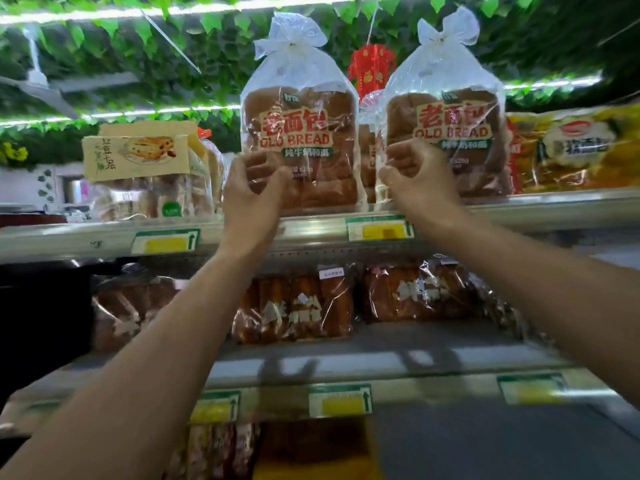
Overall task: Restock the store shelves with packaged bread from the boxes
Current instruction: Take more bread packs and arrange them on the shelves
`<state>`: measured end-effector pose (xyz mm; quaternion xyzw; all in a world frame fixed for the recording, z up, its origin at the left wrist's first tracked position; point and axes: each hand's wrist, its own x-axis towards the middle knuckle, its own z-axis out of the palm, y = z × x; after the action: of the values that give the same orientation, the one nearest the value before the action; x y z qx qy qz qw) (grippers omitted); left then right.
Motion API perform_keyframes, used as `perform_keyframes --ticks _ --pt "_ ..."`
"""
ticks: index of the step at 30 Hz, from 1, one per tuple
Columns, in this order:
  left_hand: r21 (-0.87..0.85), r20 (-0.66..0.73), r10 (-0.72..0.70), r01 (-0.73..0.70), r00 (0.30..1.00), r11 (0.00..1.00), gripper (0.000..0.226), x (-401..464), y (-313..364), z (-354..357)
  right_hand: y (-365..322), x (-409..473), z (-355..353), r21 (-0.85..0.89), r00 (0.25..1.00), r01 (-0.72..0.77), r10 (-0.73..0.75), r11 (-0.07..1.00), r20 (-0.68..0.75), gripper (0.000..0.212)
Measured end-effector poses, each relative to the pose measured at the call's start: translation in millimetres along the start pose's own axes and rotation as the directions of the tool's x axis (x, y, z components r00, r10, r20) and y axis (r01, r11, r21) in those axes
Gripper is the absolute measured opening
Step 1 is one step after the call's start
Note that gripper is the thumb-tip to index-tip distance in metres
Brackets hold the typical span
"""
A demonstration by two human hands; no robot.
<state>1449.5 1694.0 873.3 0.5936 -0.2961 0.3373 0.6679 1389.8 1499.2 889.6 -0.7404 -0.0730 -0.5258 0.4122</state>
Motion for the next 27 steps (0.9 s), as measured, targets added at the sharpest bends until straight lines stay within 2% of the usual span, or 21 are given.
perform_keyframes --ticks 2,5,10,18,22,27 --pt "-0.158 0.063 -0.162 0.17 0.985 0.973 0.024 -22.6 5.7 10.2 2.2 -16.9 -12.8 0.006 1.0 0.002 -0.002 1.0 -0.02 0.018" --pt "-0.323 0.189 -0.359 0.403 0.914 0.856 0.022 -58.0 10.3 24.1 10.3 -48.7 -37.9 -0.007 1.0 -0.006 0.006 1.0 0.012 0.016" --pt "-0.288 0.449 -0.468 0.619 0.761 0.73 0.015 -129.8 4.0 62.7 34.1 -100.0 -101.4 -0.078 0.989 -0.129 0.134 0.989 0.059 0.015" --pt "-0.126 0.669 -0.535 0.789 0.515 0.602 0.015 -228.5 -5.8 175.0 85.9 -155.6 -228.3 -0.234 0.933 -0.326 0.352 0.916 0.077 0.01" --pt "-0.047 0.729 -0.562 0.848 0.391 0.529 0.018 -287.8 -7.1 252.8 126.6 -187.4 -303.0 -0.302 0.855 -0.456 0.507 0.837 0.114 0.011" --pt "0.071 0.779 -0.59 0.907 0.209 0.415 0.023 -377.0 -6.1 353.3 194.0 -223.0 -417.9 -0.464 0.66 -0.576 0.718 0.673 0.221 0.015"
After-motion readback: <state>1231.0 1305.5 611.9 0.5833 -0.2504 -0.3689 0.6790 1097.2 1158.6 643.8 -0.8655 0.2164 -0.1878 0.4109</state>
